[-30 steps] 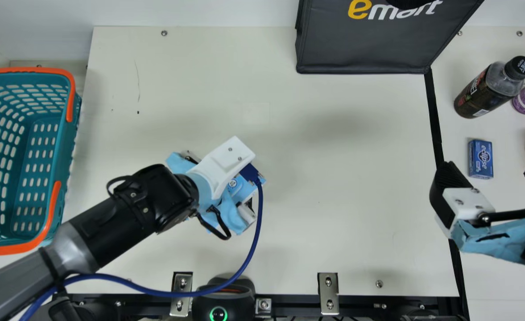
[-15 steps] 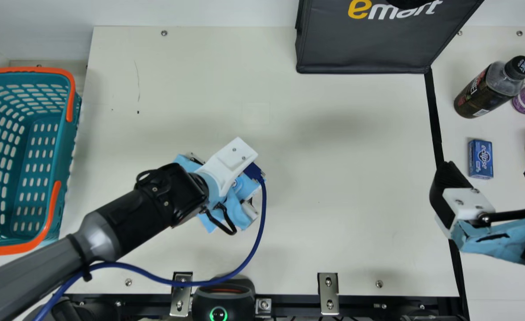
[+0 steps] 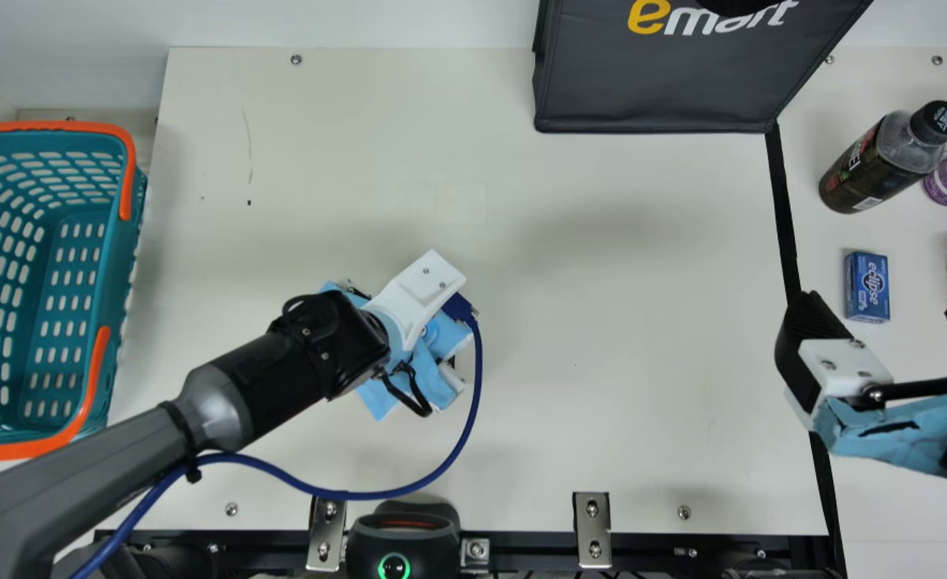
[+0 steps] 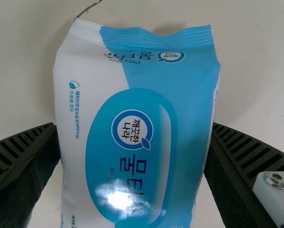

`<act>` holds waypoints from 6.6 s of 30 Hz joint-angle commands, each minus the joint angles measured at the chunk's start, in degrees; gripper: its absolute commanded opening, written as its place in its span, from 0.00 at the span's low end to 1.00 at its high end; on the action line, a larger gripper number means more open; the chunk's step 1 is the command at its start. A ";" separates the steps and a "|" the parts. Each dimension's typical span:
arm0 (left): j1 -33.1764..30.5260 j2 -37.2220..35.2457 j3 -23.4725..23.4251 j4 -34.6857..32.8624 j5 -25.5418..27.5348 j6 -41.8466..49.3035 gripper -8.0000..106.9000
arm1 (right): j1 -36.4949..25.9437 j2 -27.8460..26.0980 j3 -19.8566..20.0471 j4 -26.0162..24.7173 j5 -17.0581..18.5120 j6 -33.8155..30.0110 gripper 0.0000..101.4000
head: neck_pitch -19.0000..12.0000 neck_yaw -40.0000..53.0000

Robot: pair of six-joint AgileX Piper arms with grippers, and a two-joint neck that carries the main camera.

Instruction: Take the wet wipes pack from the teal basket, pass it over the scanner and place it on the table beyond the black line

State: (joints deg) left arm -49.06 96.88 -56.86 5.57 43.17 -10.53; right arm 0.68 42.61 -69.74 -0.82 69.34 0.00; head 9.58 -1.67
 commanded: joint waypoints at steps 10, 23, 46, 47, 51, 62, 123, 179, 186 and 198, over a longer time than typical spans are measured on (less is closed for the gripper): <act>-0.74 0.06 0.64 0.30 -0.71 -0.78 0.39 | 0.00 0.00 0.00 0.00 0.00 0.00 0.94 | -1.66 0.09; -1.64 -2.79 0.59 1.16 -0.73 -1.52 0.00 | 0.00 0.00 0.00 0.00 0.00 0.00 0.94 | -1.66 0.09; -0.77 -5.60 4.28 2.19 -11.36 -5.57 0.00 | 0.00 0.00 0.00 0.00 0.00 0.00 0.94 | -1.66 0.09; -0.69 -5.57 4.55 2.32 -11.98 -5.82 0.00 | 0.00 0.00 0.00 0.00 0.00 0.00 0.94 | -1.66 0.09; -0.23 -5.31 5.50 2.47 -14.34 -6.37 0.00 | 0.00 0.00 0.00 0.00 0.00 0.00 0.94 | -1.66 0.09; 0.41 -4.86 6.97 0.69 -18.61 -6.04 0.00 | 0.00 0.00 0.00 0.00 0.00 0.00 0.94 | -1.66 0.09; -5.13 11.97 -20.82 -7.90 -4.93 -18.22 0.00 | 0.00 0.00 0.00 0.00 0.00 0.00 0.94 | -1.66 0.09; 8.05 -8.62 -7.42 -42.14 -3.95 3.05 0.85 | 0.00 0.00 0.00 0.00 0.00 0.00 0.94 | -1.66 0.09; 16.78 -20.05 -0.79 -45.05 1.00 10.17 0.85 | 0.00 0.00 0.00 0.00 0.00 0.00 0.94 | -1.66 0.09; 33.30 -36.66 4.16 -39.40 12.05 14.83 0.85 | 0.00 0.00 0.00 0.00 0.00 0.00 0.94 | -1.66 0.09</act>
State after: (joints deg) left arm -18.86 63.00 -52.77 -35.54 53.84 4.30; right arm 0.68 42.61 -69.74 -0.82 69.34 0.00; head 9.58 -1.67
